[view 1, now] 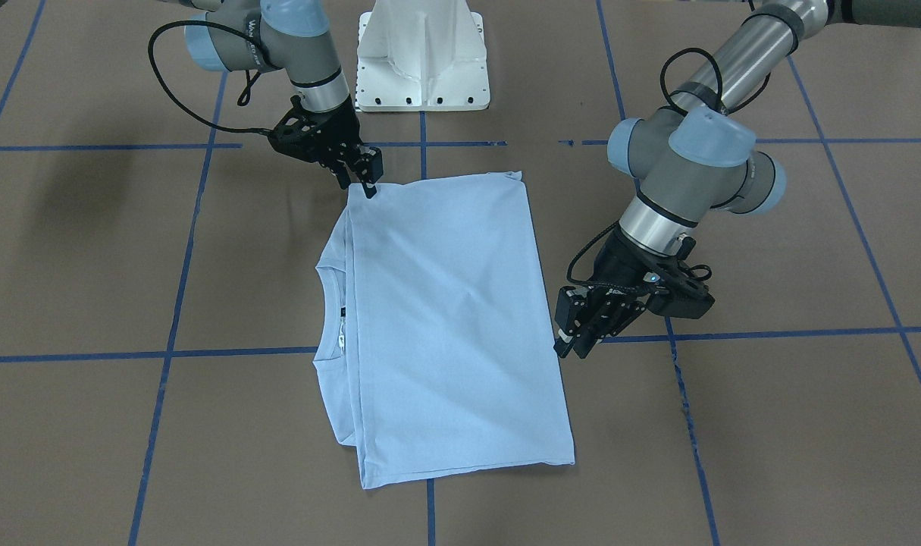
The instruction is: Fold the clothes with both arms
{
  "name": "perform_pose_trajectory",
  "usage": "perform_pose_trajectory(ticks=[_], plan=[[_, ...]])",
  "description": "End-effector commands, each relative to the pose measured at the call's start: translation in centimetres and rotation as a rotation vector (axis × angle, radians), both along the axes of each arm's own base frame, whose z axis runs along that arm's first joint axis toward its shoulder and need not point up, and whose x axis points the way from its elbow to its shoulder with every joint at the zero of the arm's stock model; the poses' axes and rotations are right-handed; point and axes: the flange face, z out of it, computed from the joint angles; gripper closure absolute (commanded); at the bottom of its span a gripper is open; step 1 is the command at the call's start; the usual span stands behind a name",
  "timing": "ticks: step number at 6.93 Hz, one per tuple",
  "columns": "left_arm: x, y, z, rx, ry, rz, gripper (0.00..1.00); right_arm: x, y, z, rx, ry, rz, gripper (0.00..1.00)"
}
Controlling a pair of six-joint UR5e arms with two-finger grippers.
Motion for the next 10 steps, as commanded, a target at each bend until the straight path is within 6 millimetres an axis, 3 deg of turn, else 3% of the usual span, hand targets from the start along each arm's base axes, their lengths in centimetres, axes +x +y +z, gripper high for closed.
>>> perform_pose_trajectory(ticks=[1,2,5,9,10], plan=[[-0.2,0.2,-0.5,0.006,0.007,0.0,0.58,-0.5,0.1,0.0,0.0,0.002,-0.004,0.37],[-0.5,0.7,0.3,-0.01,-0.007,0.001,0.58,-0.5,0.1,0.0,0.0,0.004,-0.004,0.42],[-0.6,0.8,0.7,-0.012,-0.012,0.002,0.58,-0.7,-0.1,0.6,-0.002,0.015,-0.002,0.43],[-0.6,0.8,0.7,-0.012,-0.012,0.002,0.58,-1.2,-1.6,0.3,-0.004,0.019,0.021,0.33],[-0.6,0.8,0.7,-0.012,-0.012,0.002,0.58,-1.3,-1.7,0.2,-0.004,0.017,0.021,0.37]])
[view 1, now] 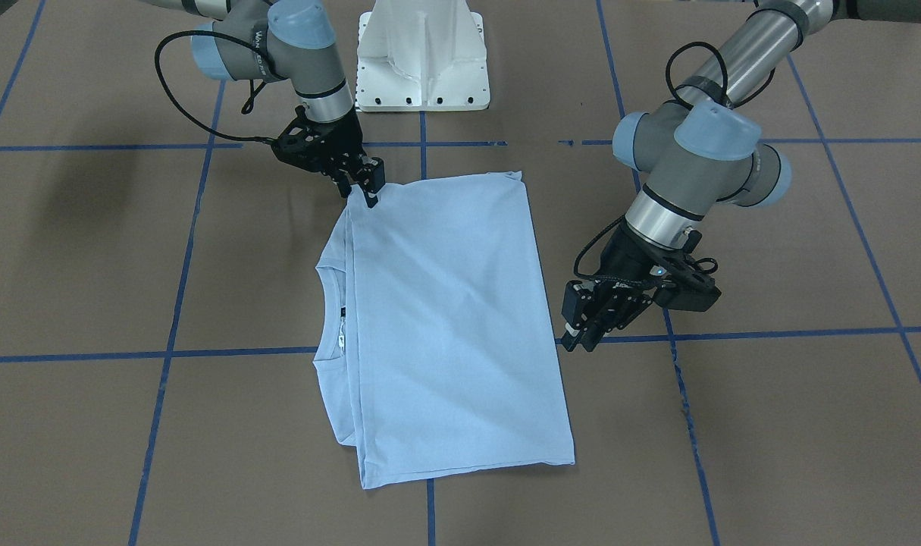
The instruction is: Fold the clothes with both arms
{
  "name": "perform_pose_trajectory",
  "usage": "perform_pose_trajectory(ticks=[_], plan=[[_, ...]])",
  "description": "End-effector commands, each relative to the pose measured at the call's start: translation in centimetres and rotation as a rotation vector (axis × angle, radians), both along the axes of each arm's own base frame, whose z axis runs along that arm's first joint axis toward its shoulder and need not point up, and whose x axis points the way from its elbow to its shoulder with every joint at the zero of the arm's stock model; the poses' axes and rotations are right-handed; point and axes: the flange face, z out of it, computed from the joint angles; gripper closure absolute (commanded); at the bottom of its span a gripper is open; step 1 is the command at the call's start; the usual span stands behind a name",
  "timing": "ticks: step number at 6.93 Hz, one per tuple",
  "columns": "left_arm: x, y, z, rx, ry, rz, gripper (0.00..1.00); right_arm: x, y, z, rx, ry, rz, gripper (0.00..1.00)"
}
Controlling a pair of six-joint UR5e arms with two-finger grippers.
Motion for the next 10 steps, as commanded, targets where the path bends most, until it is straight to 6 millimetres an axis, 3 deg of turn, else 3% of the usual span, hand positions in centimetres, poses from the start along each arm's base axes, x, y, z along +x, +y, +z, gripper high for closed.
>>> perform_pose_trajectory(ticks=[1,2,6,7,9,10], plan=[[0.0,0.0,0.0,0.0,0.0,0.0,0.58,-0.3,-0.2,-0.3,-0.001,-0.003,0.004,0.48],[0.0,0.0,0.0,0.0,0.0,0.0,0.58,-0.3,-0.3,-0.3,-0.001,-0.003,0.003,0.99],[0.0,0.0,-0.1,0.0,0.002,-0.001,0.58,-0.4,0.1,-0.2,0.002,0.0,-0.015,1.0],[-0.2,0.4,-0.4,0.003,0.009,0.0,0.57,0.3,0.1,-1.2,0.006,-0.015,-0.012,1.0],[-1.1,2.4,-0.6,-0.087,0.084,-0.018,0.57,1.2,0.3,-2.1,0.01,-0.036,-0.01,1.0],[0.1,3.5,-0.9,-0.104,0.103,-0.004,0.56,1.7,0.2,-2.1,0.01,-0.039,-0.005,1.0]])
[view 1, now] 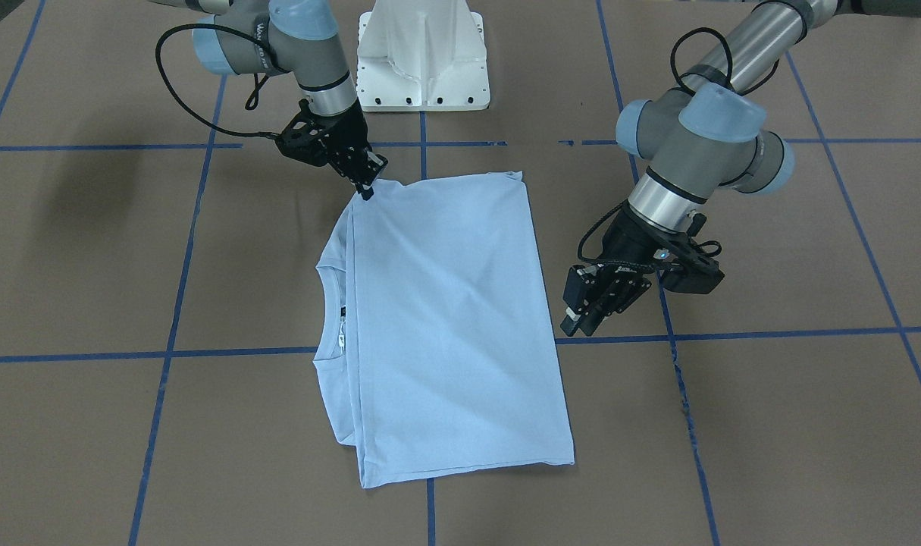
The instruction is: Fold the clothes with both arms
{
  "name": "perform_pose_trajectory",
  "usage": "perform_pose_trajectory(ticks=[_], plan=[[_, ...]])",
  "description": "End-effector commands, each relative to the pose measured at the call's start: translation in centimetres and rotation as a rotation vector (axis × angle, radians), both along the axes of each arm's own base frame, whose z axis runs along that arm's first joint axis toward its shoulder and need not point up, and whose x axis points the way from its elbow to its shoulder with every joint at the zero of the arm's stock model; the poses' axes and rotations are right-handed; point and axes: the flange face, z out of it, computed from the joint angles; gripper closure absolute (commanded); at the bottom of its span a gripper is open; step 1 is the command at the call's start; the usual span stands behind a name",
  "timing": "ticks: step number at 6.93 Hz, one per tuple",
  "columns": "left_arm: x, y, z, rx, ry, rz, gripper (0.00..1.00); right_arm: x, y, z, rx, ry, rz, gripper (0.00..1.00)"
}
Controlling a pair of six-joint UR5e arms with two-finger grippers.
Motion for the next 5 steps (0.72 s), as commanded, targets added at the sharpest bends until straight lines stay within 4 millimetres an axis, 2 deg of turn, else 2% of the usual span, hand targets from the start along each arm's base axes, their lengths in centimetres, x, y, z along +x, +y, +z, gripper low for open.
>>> perform_pose_trajectory(ticks=[1,2,4,5], plan=[[0.4,1.8,0.1,-0.042,0.035,0.008,0.56,-0.1,0.6,0.2,-0.002,0.002,0.0,1.0],[0.1,2.0,0.5,-0.044,0.032,0.006,0.56,0.0,0.4,0.2,-0.002,0.002,0.005,1.0],[0.2,2.1,0.6,-0.046,0.032,0.007,0.56,0.0,-0.7,0.7,0.0,0.018,0.04,0.55],[0.2,2.1,0.6,-0.046,0.031,0.006,0.56,-0.1,-0.8,1.2,-0.005,0.042,0.041,0.46]])
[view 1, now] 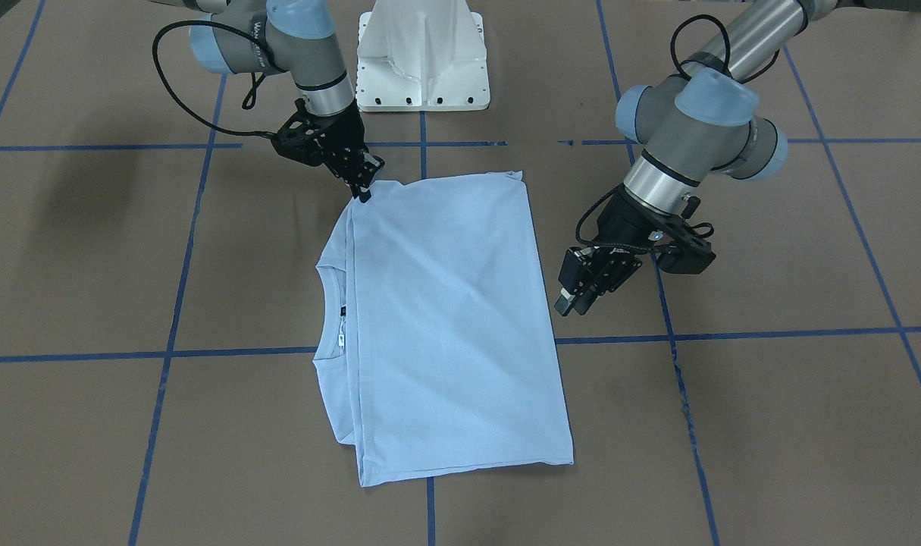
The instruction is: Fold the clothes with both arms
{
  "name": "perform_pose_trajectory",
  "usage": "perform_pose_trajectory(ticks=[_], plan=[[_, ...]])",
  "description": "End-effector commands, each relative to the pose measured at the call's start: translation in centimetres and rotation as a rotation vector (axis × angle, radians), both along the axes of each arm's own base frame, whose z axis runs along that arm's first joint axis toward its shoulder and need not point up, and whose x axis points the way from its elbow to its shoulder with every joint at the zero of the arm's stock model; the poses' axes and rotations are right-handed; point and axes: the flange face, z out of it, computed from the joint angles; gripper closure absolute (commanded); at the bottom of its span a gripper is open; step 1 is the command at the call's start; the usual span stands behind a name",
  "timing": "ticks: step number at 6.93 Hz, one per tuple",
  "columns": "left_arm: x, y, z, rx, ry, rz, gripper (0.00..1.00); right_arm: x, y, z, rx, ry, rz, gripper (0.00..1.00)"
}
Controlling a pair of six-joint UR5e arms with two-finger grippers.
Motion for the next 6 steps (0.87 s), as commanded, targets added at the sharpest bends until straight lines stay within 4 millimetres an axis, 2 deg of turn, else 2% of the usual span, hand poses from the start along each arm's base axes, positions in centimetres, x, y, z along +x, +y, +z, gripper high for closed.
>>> perform_pose_trajectory(ticks=[1,4,5,6], plan=[[0.0,0.0,0.0,0.001,-0.001,0.0,0.56,-0.3,-0.3,0.4,-0.008,0.036,0.007,0.46],[0.0,0.0,0.3,-0.002,-0.004,-0.002,0.56,-2.3,-0.5,1.0,-0.015,0.06,0.003,0.44],[0.0,0.0,0.3,-0.002,-0.004,-0.002,0.56,-2.1,-0.7,0.8,-0.015,0.057,0.005,0.61],[0.0,0.0,0.4,-0.003,-0.006,-0.002,0.56,-1.9,-0.8,0.6,-0.016,0.051,0.008,1.0]])
